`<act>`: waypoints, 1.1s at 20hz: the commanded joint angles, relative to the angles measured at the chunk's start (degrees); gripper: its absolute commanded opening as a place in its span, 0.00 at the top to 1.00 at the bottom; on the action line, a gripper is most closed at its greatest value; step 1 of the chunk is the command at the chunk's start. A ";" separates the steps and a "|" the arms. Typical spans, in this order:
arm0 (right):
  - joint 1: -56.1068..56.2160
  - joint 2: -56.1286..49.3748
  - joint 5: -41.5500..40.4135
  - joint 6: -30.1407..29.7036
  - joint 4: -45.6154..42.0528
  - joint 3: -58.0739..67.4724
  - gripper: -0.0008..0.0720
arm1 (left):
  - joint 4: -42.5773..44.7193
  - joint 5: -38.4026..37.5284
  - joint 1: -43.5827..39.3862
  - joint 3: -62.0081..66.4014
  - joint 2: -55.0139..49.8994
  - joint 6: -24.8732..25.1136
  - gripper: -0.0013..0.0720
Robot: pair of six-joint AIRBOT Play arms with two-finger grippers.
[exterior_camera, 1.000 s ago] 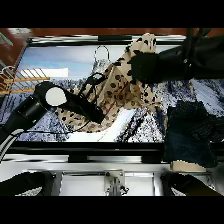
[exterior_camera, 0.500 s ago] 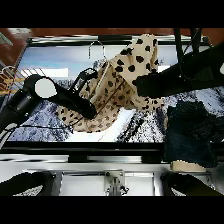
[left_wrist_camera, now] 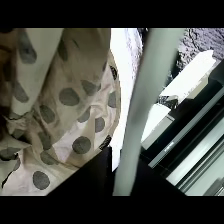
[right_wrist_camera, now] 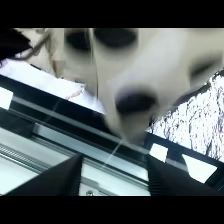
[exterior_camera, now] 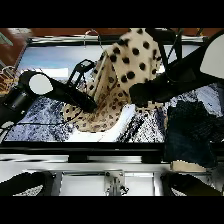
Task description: Fold the shirts.
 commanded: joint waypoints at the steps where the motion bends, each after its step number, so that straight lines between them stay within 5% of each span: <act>1: -0.04 -0.22 -0.17 -2.99 -5.18 0.09 0.24 | 2.08 -0.83 0.00 2.95 0.04 0.87 0.93; 2: -0.52 0.59 -0.44 -3.69 -6.95 0.09 0.18 | 3.13 -1.73 0.00 3.50 0.02 2.05 0.93; 7: -15.76 7.39 -9.49 -3.82 -5.53 0.09 0.18 | 5.46 -2.93 0.00 3.58 -0.09 3.48 0.93; 12: -41.40 4.98 -12.28 -12.28 -4.22 0.07 0.18 | 8.24 -3.58 0.00 3.54 -0.20 6.58 0.93; 13: -43.93 3.67 -12.02 -19.15 -2.19 0.07 0.18 | 8.68 -3.78 0.00 3.54 -0.28 7.67 0.93; 16: -44.96 0.72 -8.22 -65.53 12.26 0.07 0.18 | 11.76 -3.96 -0.04 3.54 -0.42 11.89 0.93; 17: -44.96 0.31 -8.33 -75.67 19.85 0.07 0.18 | 13.49 -3.93 -0.02 3.54 -0.46 12.87 0.93; 19: -44.96 0.07 -12.35 -84.87 30.42 0.07 0.18 | 16.37 -3.87 0.00 3.54 -0.46 16.61 0.93; 22: -44.96 0.59 -17.53 -88.76 32.33 0.07 0.18 | 17.84 -3.85 0.00 3.54 -0.57 21.07 0.93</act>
